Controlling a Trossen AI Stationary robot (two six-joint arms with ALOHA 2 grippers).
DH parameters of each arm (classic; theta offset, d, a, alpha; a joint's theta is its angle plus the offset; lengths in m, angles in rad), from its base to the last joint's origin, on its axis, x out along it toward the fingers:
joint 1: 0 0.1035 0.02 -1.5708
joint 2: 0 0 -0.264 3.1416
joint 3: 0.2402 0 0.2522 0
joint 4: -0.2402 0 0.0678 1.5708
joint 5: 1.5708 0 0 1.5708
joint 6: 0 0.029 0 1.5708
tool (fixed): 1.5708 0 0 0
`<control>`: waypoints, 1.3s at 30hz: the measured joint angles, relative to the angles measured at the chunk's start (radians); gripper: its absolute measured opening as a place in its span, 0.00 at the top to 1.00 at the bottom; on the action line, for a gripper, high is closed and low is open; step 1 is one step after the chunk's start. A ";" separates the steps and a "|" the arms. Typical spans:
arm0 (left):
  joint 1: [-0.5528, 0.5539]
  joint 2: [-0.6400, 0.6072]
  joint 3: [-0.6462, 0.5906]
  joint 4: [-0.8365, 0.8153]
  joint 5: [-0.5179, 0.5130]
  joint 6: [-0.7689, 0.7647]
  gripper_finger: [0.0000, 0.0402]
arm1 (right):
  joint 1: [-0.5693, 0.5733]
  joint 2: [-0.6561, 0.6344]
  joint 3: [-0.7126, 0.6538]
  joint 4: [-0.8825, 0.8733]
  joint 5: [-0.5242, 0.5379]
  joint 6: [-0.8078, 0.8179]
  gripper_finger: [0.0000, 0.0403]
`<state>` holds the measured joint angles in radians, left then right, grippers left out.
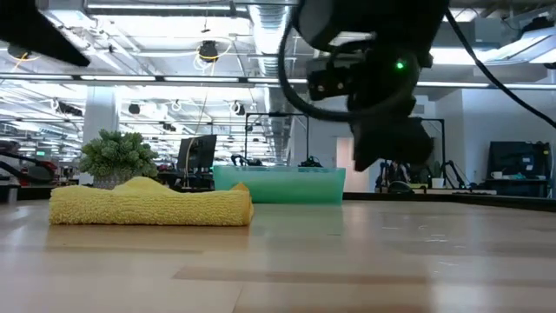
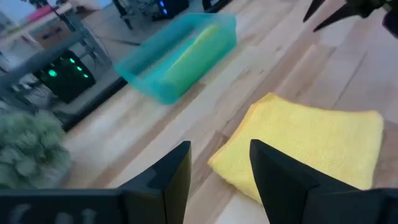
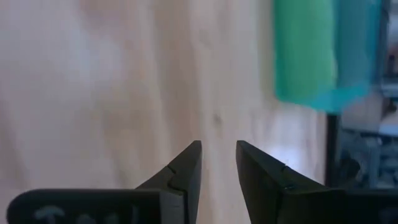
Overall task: Roll microfiber towels into tight, uniform cylinder then place into a basket
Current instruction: Roll the yellow microfiber cloth
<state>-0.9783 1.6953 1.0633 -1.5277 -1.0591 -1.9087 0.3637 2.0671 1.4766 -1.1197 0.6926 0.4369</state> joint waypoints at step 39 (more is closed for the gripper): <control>0.332 -0.674 -0.546 1.251 0.305 1.050 0.62 | -0.236 -0.375 -0.674 1.495 -0.458 0.001 0.45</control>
<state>-0.6465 1.0209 0.5175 -0.2771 -0.7541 -0.8585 0.1279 1.6916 0.8030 0.3751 0.2341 0.4383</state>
